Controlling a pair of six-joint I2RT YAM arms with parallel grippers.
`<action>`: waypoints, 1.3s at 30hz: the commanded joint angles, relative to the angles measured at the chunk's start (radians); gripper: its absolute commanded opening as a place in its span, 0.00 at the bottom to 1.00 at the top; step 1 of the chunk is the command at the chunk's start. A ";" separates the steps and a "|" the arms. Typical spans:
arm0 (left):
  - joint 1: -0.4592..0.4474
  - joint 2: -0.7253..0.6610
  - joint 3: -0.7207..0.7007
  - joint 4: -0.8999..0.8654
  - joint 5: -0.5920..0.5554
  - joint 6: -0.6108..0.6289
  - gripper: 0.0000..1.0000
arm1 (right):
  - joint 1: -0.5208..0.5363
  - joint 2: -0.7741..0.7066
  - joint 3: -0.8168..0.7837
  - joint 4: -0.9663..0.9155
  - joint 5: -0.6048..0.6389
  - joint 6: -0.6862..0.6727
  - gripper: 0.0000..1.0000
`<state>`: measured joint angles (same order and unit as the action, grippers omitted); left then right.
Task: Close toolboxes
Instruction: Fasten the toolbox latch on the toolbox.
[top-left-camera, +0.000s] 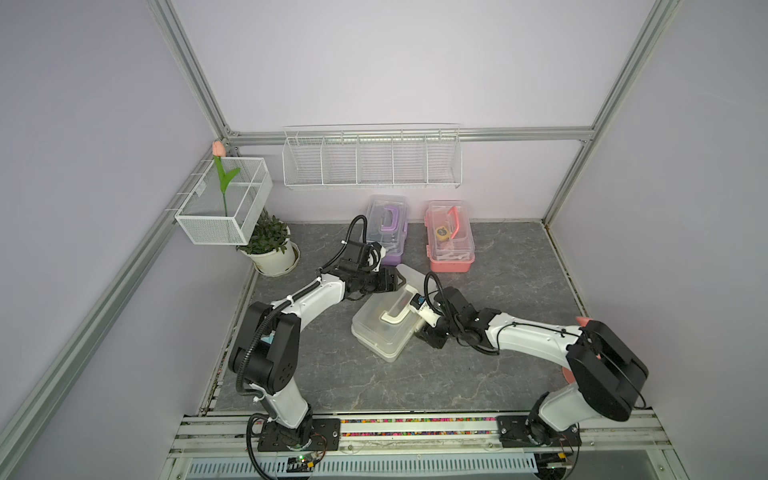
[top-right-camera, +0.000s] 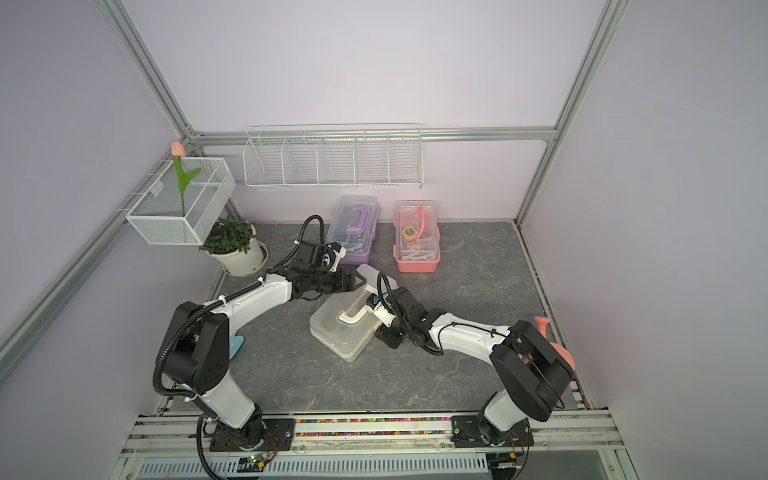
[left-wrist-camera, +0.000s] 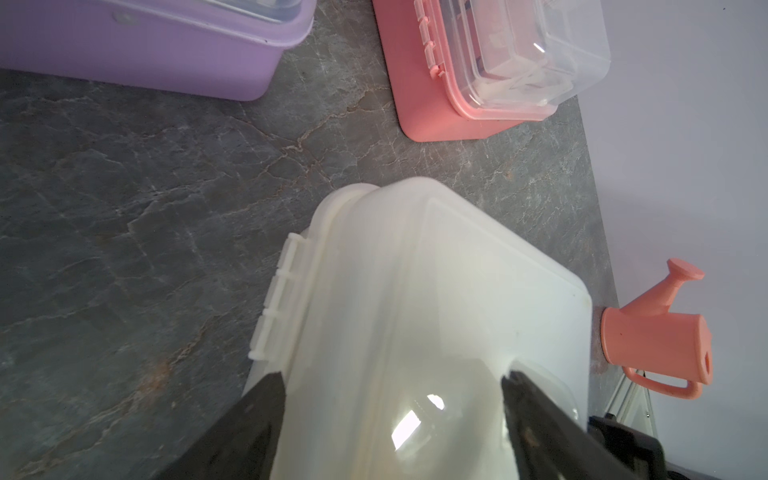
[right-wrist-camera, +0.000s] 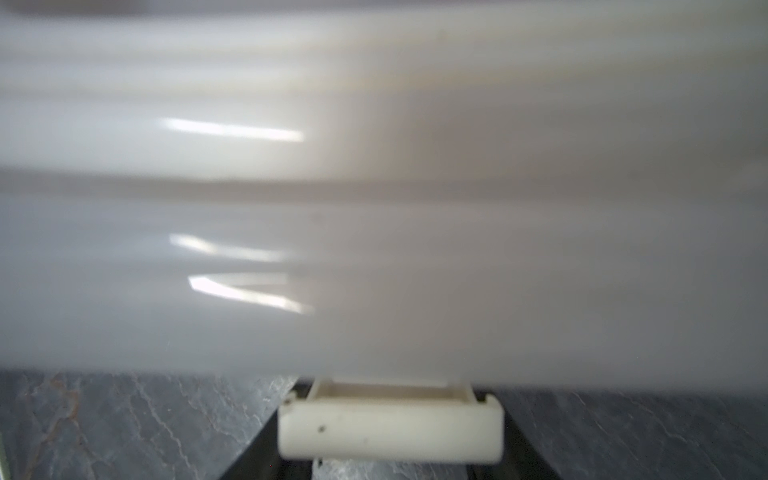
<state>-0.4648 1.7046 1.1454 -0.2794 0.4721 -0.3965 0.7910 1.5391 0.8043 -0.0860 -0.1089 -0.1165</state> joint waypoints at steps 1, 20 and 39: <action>-0.012 0.059 -0.048 -0.106 0.016 -0.024 0.84 | 0.007 -0.050 0.040 0.059 -0.024 -0.018 0.45; -0.013 0.059 -0.050 -0.109 0.021 -0.021 0.84 | 0.013 -0.144 0.025 0.032 0.014 -0.022 0.45; -0.016 0.057 -0.052 -0.101 0.029 -0.024 0.84 | 0.020 0.078 0.180 -0.057 -0.058 -0.043 0.44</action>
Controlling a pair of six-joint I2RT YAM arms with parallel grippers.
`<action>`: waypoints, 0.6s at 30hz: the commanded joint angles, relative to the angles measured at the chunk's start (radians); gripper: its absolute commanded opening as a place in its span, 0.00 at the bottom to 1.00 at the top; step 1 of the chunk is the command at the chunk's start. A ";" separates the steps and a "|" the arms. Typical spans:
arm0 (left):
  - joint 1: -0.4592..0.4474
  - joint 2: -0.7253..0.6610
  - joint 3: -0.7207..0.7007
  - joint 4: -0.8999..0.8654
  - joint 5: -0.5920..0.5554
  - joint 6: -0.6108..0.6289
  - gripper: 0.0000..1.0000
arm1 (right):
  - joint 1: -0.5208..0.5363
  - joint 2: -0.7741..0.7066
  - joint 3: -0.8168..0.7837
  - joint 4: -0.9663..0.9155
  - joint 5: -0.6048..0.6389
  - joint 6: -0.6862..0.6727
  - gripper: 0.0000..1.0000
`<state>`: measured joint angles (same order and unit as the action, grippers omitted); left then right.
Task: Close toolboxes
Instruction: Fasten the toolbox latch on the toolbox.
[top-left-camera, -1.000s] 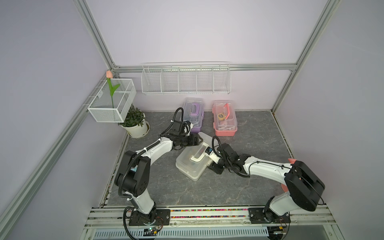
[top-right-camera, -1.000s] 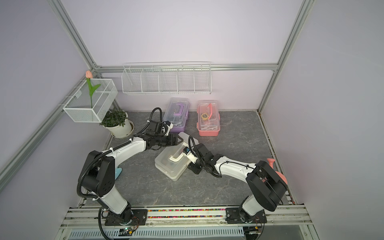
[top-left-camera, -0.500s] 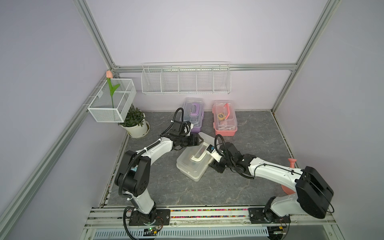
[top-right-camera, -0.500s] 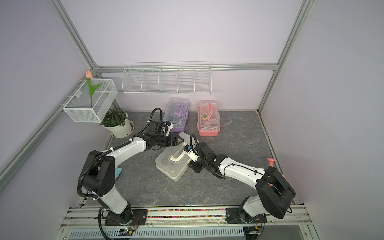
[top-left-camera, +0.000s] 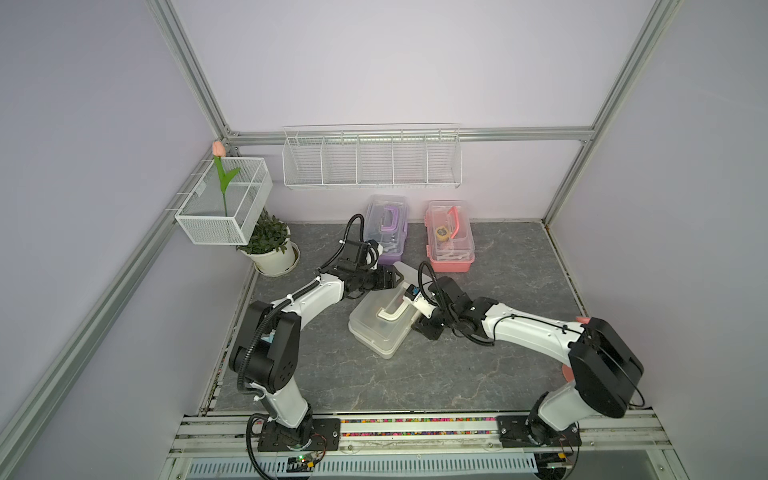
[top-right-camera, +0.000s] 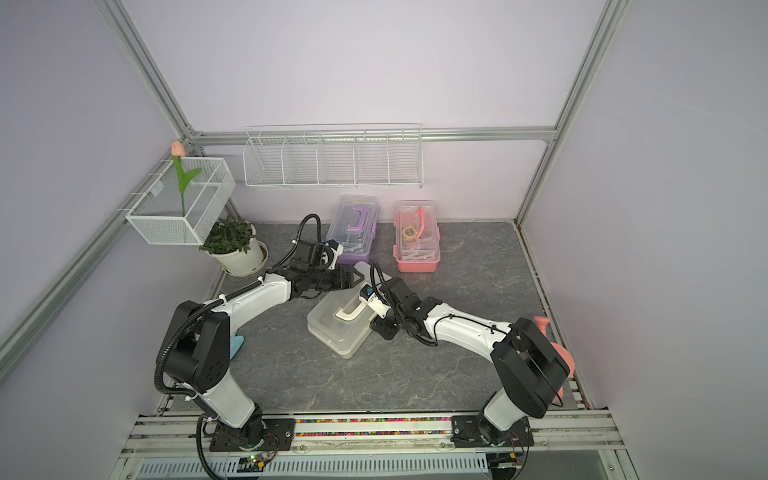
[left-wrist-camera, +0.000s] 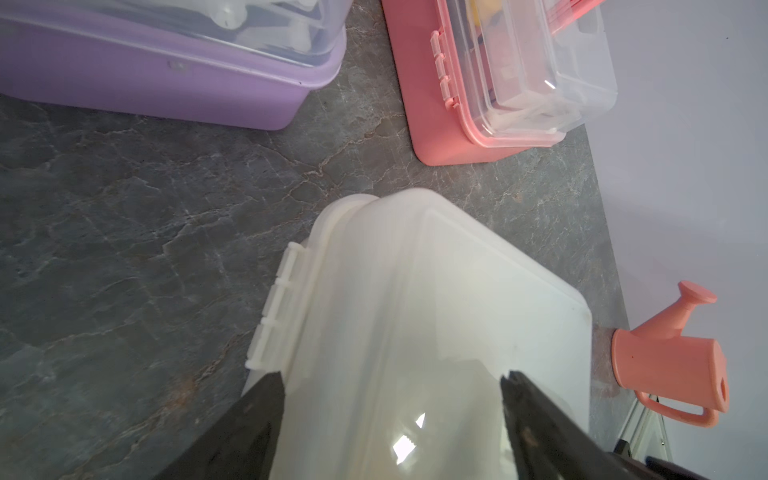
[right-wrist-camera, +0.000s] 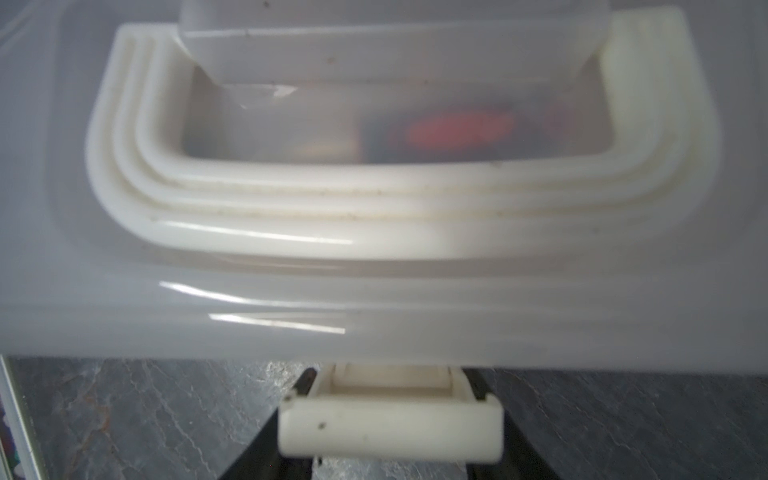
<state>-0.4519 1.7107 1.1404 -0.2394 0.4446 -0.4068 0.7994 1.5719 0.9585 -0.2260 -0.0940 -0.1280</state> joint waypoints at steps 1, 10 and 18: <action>-0.029 0.052 -0.047 -0.141 0.056 -0.014 0.84 | 0.013 0.042 0.025 0.071 -0.071 -0.035 0.44; -0.028 0.056 -0.048 -0.133 0.057 -0.017 0.84 | 0.015 0.020 0.008 0.029 -0.065 -0.047 0.44; -0.028 0.049 -0.050 -0.136 0.052 -0.019 0.84 | 0.021 0.046 0.013 -0.014 -0.050 -0.043 0.44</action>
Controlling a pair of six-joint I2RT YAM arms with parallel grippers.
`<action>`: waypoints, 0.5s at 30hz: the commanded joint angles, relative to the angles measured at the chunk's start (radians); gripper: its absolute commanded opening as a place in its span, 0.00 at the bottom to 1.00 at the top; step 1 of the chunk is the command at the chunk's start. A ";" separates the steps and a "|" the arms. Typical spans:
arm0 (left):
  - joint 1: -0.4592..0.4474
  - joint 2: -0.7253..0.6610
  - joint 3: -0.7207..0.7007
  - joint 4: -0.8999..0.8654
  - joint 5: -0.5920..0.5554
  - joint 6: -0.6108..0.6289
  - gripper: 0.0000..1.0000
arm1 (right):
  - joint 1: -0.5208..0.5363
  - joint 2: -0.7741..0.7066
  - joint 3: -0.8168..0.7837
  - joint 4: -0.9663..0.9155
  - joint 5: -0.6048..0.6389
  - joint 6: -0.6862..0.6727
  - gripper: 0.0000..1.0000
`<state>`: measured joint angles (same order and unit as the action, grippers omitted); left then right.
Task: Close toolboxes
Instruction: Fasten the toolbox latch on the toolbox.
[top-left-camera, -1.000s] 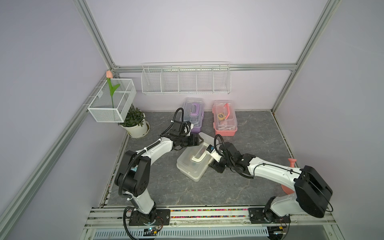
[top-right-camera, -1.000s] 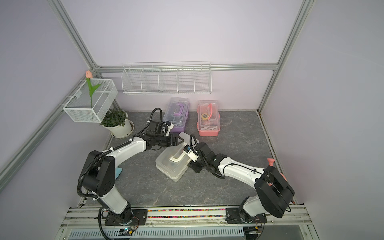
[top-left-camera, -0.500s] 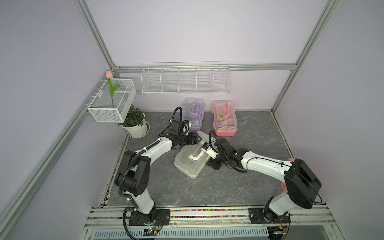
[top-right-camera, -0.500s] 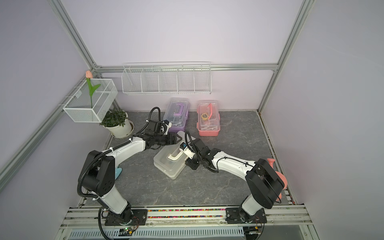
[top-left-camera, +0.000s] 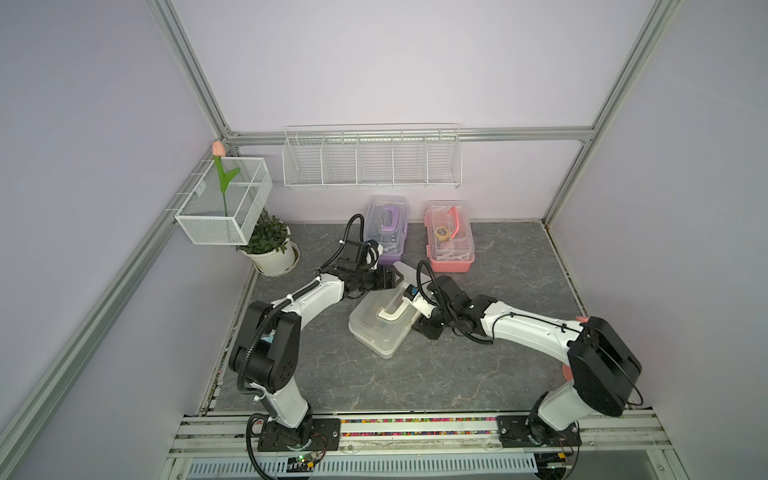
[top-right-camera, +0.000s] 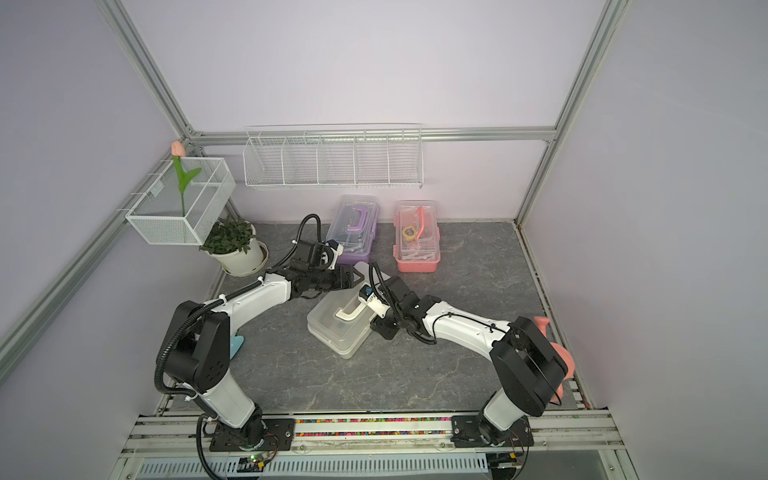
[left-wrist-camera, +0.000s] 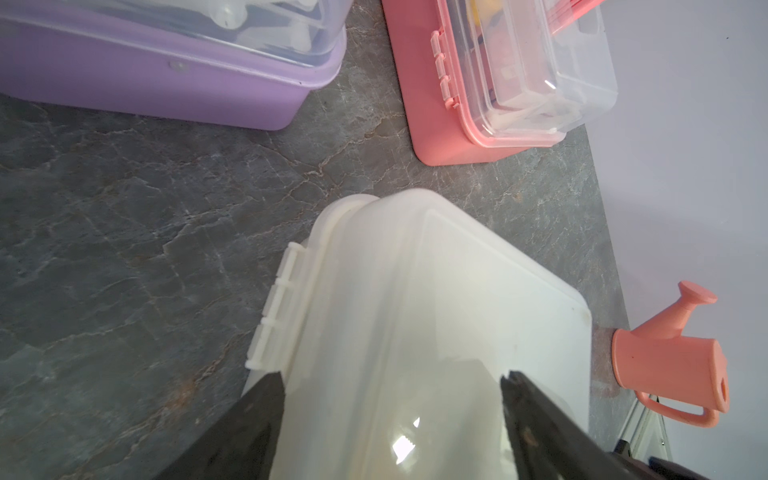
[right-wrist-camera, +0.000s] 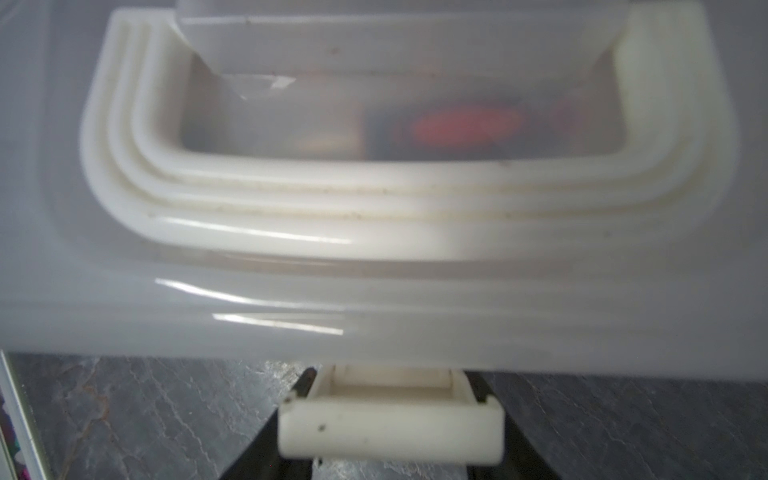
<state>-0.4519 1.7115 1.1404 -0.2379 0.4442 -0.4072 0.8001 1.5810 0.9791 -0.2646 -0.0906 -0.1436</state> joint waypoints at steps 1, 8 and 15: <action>-0.029 0.049 -0.049 -0.139 0.053 -0.017 0.84 | 0.019 0.029 -0.017 0.027 -0.052 -0.025 0.44; -0.029 0.052 -0.050 -0.141 0.053 -0.016 0.84 | 0.018 -0.035 -0.088 0.089 -0.048 0.012 0.44; -0.028 0.050 -0.047 -0.144 0.048 -0.016 0.84 | 0.018 -0.080 -0.171 0.148 -0.023 0.047 0.45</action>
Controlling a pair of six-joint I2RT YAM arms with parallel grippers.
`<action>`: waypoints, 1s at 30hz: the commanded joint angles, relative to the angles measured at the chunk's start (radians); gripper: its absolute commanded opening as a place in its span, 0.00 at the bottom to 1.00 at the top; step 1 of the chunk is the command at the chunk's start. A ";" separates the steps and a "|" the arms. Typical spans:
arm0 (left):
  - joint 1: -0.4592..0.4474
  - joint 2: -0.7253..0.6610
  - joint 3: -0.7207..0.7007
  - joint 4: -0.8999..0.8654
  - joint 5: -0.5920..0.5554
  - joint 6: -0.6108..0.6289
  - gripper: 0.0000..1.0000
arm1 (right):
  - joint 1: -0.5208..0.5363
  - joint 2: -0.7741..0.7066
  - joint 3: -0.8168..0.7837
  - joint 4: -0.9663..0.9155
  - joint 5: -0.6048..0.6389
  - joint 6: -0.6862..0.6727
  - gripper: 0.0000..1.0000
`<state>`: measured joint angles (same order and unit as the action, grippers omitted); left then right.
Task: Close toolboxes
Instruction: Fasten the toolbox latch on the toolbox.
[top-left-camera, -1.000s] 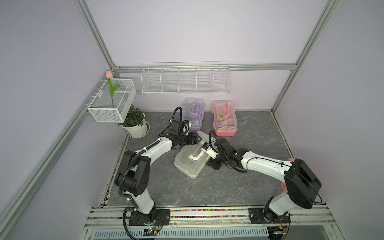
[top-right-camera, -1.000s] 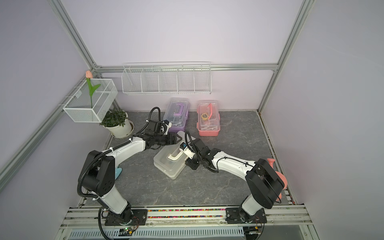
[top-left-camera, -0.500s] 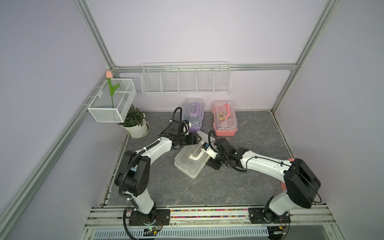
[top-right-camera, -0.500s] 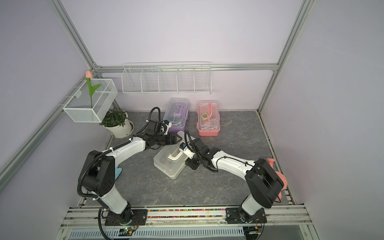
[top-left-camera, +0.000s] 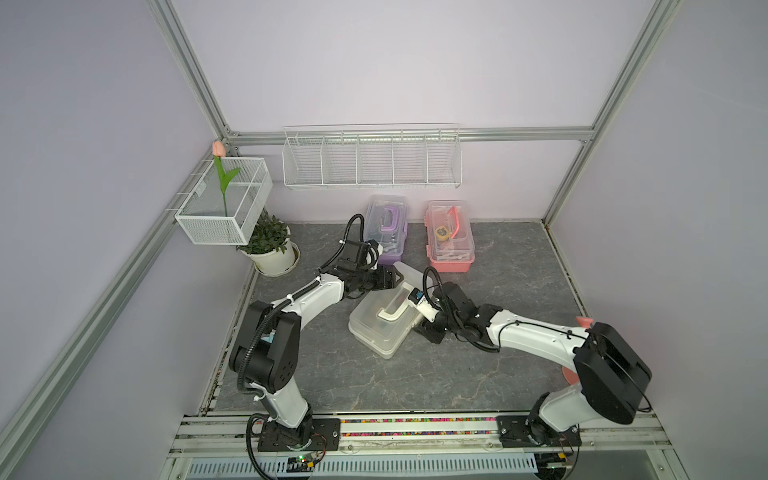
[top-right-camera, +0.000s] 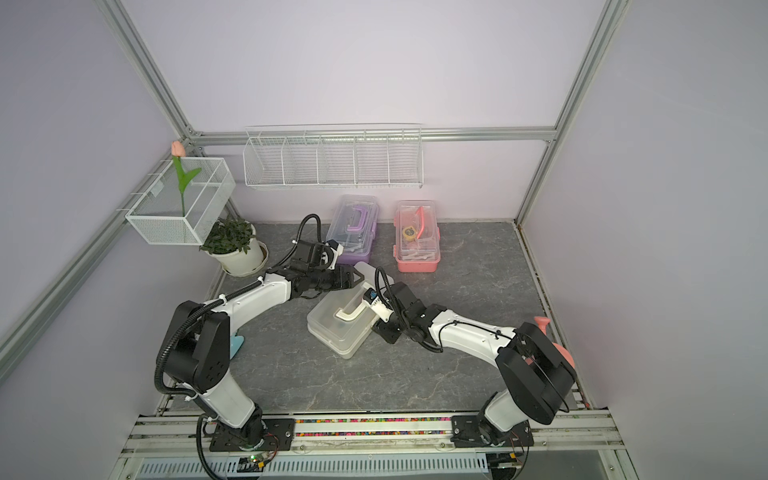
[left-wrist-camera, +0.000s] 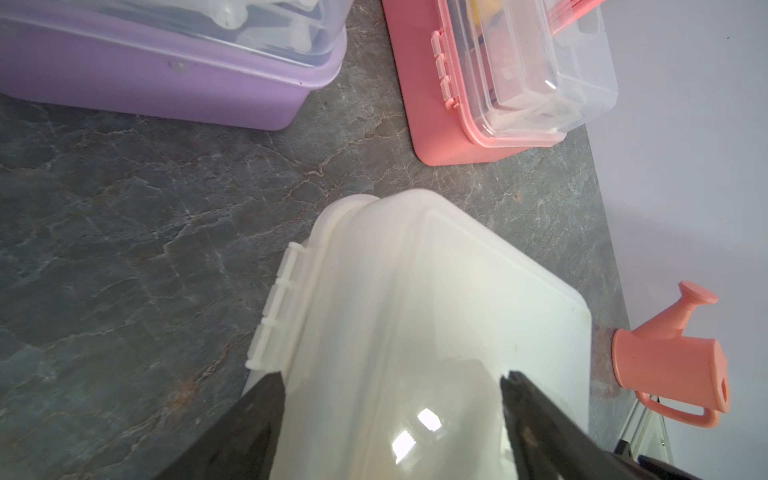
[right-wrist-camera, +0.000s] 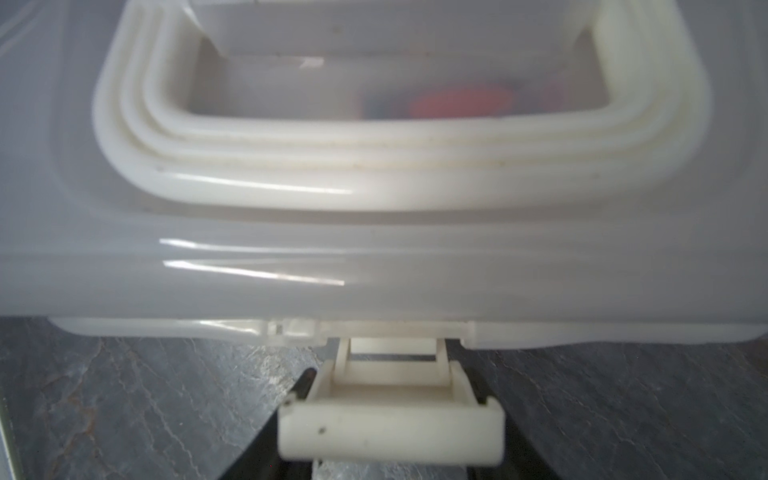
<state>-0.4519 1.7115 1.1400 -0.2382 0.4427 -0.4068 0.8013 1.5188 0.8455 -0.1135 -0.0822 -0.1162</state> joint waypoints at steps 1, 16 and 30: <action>-0.028 0.050 -0.046 -0.142 0.050 -0.017 0.83 | 0.017 -0.017 -0.039 -0.001 -0.031 0.024 0.45; -0.029 0.043 -0.047 -0.141 0.053 -0.016 0.84 | 0.027 0.088 0.027 0.006 -0.053 0.013 0.45; -0.029 0.054 -0.043 -0.139 0.060 -0.015 0.84 | 0.031 0.152 0.147 -0.059 -0.055 -0.023 0.45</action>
<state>-0.4519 1.7115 1.1400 -0.2379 0.4431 -0.4072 0.8108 1.6512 0.9554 -0.2028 -0.0746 -0.1249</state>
